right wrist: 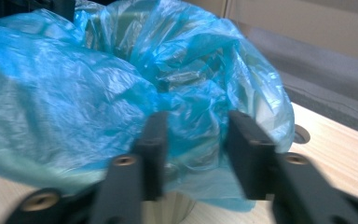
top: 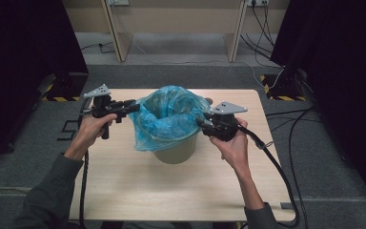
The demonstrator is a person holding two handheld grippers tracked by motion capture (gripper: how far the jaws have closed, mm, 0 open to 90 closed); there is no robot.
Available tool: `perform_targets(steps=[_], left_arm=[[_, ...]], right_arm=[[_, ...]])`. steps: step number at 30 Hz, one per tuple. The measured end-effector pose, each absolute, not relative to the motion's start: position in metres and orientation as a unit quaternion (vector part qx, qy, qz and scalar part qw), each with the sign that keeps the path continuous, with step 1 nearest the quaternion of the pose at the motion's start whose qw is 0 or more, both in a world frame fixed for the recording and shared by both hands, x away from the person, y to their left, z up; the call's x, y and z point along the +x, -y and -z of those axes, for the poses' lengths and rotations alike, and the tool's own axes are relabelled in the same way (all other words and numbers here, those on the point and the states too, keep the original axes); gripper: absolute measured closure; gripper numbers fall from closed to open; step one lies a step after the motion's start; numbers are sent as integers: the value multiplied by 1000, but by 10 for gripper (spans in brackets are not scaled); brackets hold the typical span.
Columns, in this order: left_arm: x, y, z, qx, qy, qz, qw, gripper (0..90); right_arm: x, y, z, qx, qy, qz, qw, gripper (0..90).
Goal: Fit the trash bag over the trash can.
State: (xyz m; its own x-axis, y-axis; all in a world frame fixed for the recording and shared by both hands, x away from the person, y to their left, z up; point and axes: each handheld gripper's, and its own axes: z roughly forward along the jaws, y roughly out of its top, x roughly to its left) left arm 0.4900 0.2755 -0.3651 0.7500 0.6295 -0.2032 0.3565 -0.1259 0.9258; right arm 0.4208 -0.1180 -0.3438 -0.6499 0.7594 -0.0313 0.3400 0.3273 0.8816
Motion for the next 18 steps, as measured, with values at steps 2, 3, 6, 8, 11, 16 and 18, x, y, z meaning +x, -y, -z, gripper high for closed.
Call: perform_targets(steps=[2,3,6,8,11,16,18], left_arm=[[483,-276,360,750,-322,-148,558,742],[483,-276,360,750,-322,-148,558,759],[476,-280,360,761,-310,-158,548,836],[474,-282,363,762,-309,-157,548,855],[467,-287,369,754,-311,-155,557,857],[451,-289,383,749,-301,-159,568,851],[449,-289,385,749,-301,-158,569,846]], right_arm=[[419,120,344,347,-782,-467,225,749],[418,121,344,342,-784,-468,225,801],[414,123,342,325,-788,-474,222,880],[412,124,342,321,-790,-474,219,900],[408,127,345,313,-798,-467,219,900],[406,137,358,320,-806,-443,226,900],[407,139,367,323,-810,-437,221,900]])
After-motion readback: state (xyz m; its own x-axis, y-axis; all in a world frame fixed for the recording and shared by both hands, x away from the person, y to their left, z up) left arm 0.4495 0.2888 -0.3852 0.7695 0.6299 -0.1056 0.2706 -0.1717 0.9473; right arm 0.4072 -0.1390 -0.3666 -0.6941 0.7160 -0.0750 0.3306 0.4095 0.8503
